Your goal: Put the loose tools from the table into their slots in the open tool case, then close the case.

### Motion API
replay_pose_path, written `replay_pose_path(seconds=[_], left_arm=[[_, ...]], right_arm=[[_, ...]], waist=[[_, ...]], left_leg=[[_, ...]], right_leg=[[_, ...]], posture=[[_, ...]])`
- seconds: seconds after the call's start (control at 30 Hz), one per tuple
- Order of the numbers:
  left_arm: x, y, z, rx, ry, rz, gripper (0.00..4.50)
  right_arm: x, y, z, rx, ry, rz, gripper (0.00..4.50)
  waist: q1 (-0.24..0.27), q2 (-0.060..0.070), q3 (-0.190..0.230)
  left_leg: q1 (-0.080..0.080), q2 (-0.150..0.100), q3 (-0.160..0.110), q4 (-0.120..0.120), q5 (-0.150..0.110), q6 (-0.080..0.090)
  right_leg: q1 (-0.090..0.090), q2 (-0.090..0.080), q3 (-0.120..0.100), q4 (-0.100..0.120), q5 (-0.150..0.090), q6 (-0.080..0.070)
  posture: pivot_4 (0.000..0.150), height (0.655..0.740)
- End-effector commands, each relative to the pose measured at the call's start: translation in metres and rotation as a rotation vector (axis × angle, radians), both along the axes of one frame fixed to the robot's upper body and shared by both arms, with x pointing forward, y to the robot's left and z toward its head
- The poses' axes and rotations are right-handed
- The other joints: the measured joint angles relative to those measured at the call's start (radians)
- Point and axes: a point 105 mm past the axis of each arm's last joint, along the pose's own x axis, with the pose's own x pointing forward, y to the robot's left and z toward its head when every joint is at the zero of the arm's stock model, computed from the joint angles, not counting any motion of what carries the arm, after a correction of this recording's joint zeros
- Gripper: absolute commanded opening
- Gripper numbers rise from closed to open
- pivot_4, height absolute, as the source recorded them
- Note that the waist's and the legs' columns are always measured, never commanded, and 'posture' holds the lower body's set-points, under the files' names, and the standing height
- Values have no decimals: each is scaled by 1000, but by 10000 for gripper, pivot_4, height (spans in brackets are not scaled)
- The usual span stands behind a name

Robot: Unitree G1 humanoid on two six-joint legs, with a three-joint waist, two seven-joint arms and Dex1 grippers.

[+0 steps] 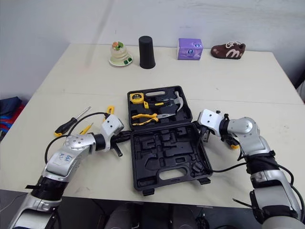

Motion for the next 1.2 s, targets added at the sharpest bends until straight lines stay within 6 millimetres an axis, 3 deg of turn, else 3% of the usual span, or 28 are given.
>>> replay_pose_path(seconds=[0.03,0.23,0.53,0.67,0.87,0.9,1.03,1.2], left_arm=[[-8,-30,16,-26,-72,-173,184],[-11,-39,11,-14,-75,-235,184],[-13,-34,1,12,-57,-226,184],[-8,-19,2,44,-76,-170,184],[-19,32,34,25,-133,-98,184],[-26,44,42,17,-148,-97,6486],[-49,87,59,-7,-198,-85,22477],[-60,196,68,6,-256,293,44934]], right_arm=[[-27,24,11,6,-6,149,0],[-52,9,9,-25,18,89,0],[-56,-7,2,-46,17,6,0],[-58,-8,3,-31,25,-5,0],[-70,-26,31,27,-49,-45,0],[-75,-33,41,69,-60,-72,3164],[-95,-60,65,142,-71,-178,19451],[-124,-126,71,126,-68,-414,44561]], waist=[[1,0,0],[4,0,0],[6,0,0],[5,0,0],[-5,0,0],[-4,0,0],[-1,0,0],[0,0,0]], left_leg=[[0,0,0,0,0,0],[-1,0,0,1,-2,2],[-1,0,0,5,-4,3],[-1,0,0,7,-7,4],[-1,4,1,7,-8,2],[-1,5,1,7,-9,2],[0,6,1,6,-10,2],[2,6,0,6,-14,6]], right_leg=[[0,0,0,0,0,0],[0,0,0,-1,0,0],[1,0,0,-1,0,0],[2,0,0,-1,0,0],[1,2,1,-1,0,0],[1,2,1,0,-1,0],[1,2,0,0,-2,-3],[3,2,-1,-2,-3,-4]], posture=[[1500,7400],[1500,7400],[1500,7400],[1500,7400],[1500,7400],[1500,7400],[1500,7400],[1500,7400]])
